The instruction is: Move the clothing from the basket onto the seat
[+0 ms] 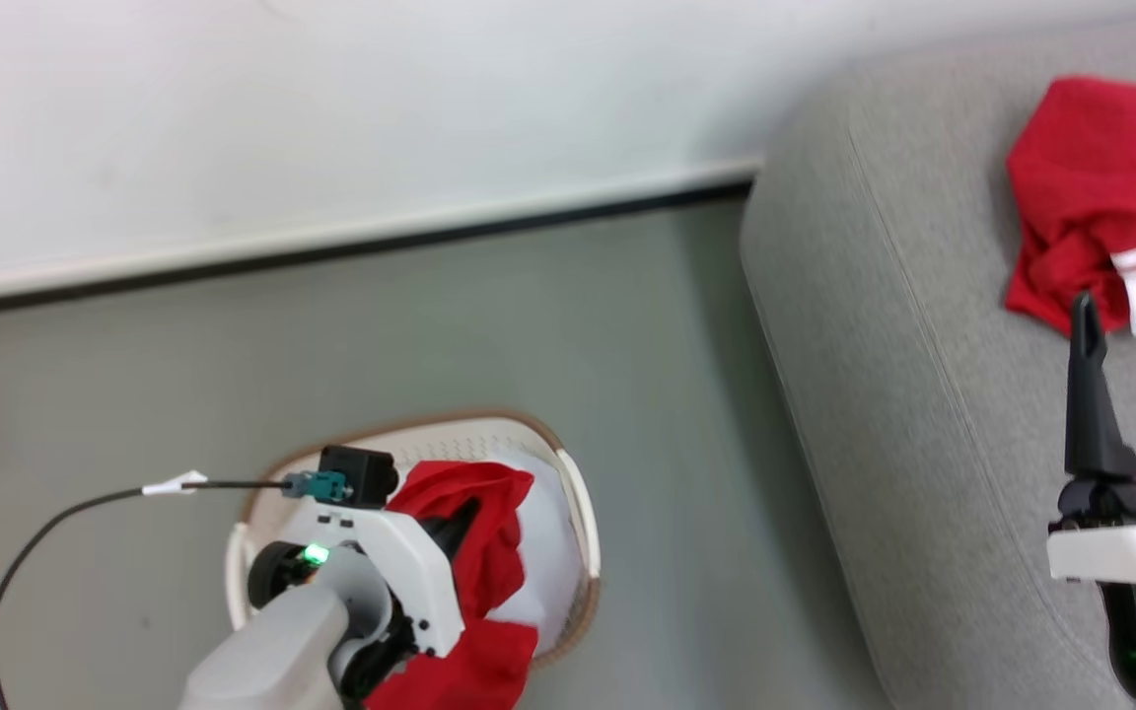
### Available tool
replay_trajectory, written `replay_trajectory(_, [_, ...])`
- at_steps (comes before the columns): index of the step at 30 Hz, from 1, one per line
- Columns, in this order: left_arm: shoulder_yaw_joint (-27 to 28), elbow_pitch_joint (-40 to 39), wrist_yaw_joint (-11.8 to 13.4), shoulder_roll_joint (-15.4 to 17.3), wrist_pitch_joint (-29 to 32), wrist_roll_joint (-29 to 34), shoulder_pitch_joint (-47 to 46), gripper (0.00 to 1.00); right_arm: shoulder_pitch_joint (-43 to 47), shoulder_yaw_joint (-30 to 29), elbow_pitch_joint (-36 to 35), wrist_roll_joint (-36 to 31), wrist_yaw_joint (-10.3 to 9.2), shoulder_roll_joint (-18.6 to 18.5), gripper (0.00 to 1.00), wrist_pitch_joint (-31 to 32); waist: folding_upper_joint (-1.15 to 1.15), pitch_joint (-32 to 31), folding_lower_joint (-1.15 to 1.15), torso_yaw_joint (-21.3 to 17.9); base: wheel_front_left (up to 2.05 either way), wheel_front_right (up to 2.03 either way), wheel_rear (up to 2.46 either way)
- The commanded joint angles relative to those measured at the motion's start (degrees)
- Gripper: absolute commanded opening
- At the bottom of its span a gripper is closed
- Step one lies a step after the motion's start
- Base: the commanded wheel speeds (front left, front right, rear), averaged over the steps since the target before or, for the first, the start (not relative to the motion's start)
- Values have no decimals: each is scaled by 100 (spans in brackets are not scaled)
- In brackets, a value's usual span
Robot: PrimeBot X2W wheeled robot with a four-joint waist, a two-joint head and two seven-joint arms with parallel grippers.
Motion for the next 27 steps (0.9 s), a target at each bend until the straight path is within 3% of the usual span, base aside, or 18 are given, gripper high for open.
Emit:
replay_trajectory(1, [-30,-45,11,7,-79,-107,93,0,110,-8,47,45,-13,-79,100,1,0,-463,2,327,0,0,0])
replay_trajectory(11, [-79,-651,53,10,-799,89,-51,0,570,238,298,169,-13,-187,100,1,0,-1362,2,666,0,0,0])
replay_trajectory(27, [79,-2550,647,368,-1145,824,-691,0,905,610,444,326,-13,-137,100,2,0,-1626,2,849,0,0,0])
